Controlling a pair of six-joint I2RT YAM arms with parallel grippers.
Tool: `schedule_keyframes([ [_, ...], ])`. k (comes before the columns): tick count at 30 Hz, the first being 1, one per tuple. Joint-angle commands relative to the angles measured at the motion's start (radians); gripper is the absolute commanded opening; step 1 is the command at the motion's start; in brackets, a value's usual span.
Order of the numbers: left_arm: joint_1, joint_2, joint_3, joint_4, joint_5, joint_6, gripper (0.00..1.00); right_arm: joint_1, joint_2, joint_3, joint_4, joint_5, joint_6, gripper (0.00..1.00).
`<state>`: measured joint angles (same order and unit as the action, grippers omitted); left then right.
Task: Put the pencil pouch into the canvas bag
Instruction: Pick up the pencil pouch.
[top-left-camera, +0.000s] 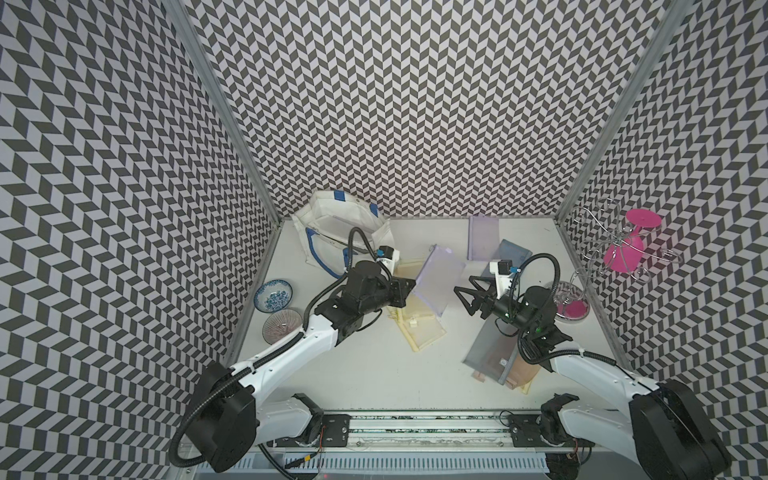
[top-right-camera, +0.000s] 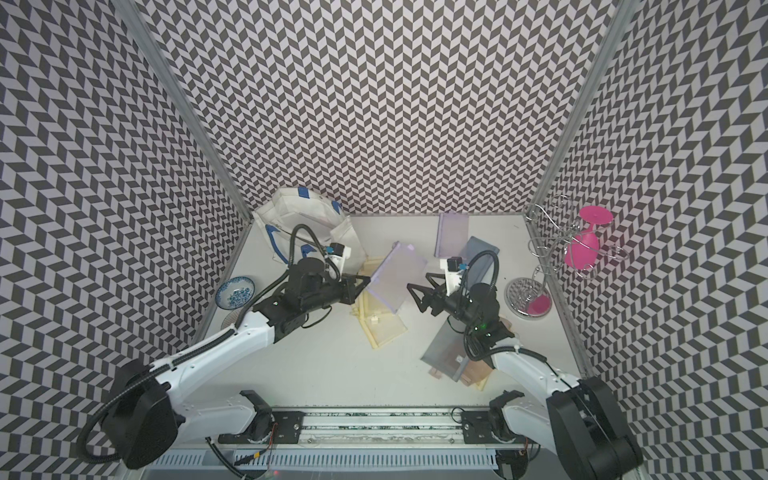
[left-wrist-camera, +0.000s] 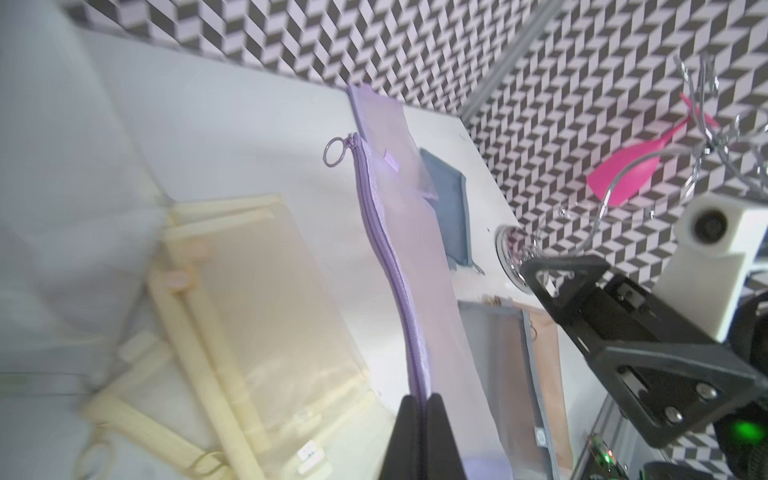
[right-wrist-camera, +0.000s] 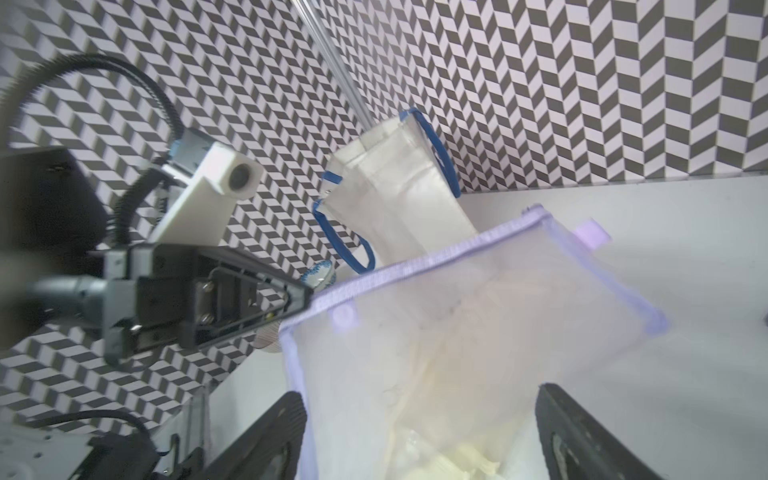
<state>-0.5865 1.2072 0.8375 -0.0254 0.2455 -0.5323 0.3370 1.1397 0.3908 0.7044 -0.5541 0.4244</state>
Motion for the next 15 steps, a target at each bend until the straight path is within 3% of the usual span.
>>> schedule_keyframes([
  [1, 0.038, -0.060, 0.005, -0.033, 0.060, 0.023, 0.00, -0.078, 0.026, -0.047, 0.325, -0.189, 0.214, 0.89],
  [4, 0.038, -0.092, 0.035, -0.032, 0.082, 0.054, 0.00, -0.134, 0.115, -0.085, 0.592, -0.296, 0.422, 0.89],
  [10, 0.038, -0.151, 0.023, 0.033, 0.118, 0.084, 0.00, -0.148, 0.409, -0.092, 1.177, -0.399, 0.822, 0.86],
  [15, 0.010, -0.182, -0.022, 0.126, 0.163, 0.079, 0.00, -0.096, 0.469, -0.041, 1.179, -0.444, 0.828, 0.85],
])
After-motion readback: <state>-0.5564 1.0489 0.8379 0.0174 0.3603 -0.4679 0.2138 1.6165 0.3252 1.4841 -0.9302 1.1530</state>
